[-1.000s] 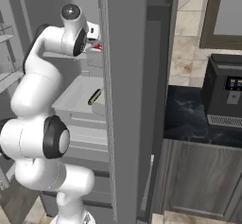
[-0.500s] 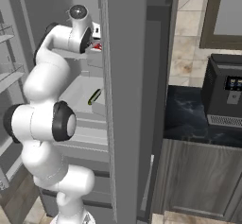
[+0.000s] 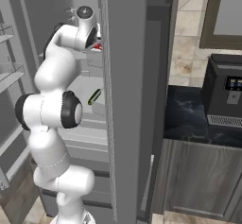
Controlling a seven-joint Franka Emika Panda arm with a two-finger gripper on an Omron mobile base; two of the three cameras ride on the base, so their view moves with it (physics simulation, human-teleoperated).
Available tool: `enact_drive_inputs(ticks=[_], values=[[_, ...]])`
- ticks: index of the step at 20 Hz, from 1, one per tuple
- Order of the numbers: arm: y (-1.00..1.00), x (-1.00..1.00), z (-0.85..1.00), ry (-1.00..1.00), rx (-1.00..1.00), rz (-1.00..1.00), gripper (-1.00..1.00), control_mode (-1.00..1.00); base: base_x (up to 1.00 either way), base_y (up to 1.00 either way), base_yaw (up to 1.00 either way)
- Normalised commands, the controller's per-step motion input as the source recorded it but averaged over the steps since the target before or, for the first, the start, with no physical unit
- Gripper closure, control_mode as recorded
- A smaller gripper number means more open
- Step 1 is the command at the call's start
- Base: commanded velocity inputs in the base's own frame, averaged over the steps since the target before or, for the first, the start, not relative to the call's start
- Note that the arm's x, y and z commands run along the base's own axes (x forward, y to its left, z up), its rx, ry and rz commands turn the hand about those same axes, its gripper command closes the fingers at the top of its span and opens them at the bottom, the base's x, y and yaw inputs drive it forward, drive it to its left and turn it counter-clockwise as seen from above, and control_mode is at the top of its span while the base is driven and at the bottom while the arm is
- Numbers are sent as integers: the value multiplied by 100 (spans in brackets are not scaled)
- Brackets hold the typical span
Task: Transport the fish from the fridge to the microwave and turn on the microwave.
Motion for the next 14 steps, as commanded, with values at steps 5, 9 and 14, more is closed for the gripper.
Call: enact_drive_inputs(ticks=[5, 9, 14], values=[[0, 40, -19, 0, 0, 0, -100, -100, 0, 0, 0], [0, 33, -5, 0, 0, 0, -100, -100, 0, 0, 0], [6, 25, -17, 0, 0, 0, -100, -100, 0, 0, 0]])
